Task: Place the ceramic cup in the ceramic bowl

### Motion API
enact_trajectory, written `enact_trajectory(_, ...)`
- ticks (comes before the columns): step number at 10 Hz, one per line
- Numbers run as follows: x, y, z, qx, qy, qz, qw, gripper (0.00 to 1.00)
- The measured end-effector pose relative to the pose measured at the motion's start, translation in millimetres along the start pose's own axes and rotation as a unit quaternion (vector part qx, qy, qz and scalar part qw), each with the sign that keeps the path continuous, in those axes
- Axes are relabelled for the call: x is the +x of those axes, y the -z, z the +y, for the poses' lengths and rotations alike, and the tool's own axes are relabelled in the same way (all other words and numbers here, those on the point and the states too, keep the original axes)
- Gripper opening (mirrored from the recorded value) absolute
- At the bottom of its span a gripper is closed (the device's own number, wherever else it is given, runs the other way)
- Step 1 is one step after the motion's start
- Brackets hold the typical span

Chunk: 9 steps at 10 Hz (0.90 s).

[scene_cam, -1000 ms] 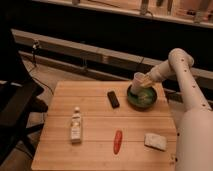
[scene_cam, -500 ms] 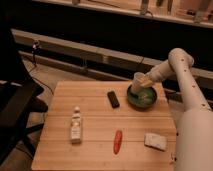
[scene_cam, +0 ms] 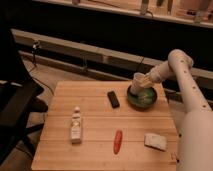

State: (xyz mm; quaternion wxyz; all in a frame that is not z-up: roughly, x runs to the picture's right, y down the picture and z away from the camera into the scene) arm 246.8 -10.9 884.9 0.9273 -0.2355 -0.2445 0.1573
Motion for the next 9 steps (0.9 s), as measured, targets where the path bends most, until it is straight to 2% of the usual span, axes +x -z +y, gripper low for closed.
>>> enact_trajectory(2, -5.0, -13.4, 8.1, 0.017, -0.016, 0.006, 0.9997, 0.59)
enact_trajectory(4, -3.5, -13.4, 13.2, 0.026, -0.017, 0.018, 0.9993, 0.78)
enact_trajectory(7, 1.1, 1.4, 11.9, 0.032, -0.006, 0.030, 0.9990, 0.80)
enact_trajectory(9, 6.5, 22.8, 5.8, 0.033, -0.004, 0.028, 0.9991, 0.80)
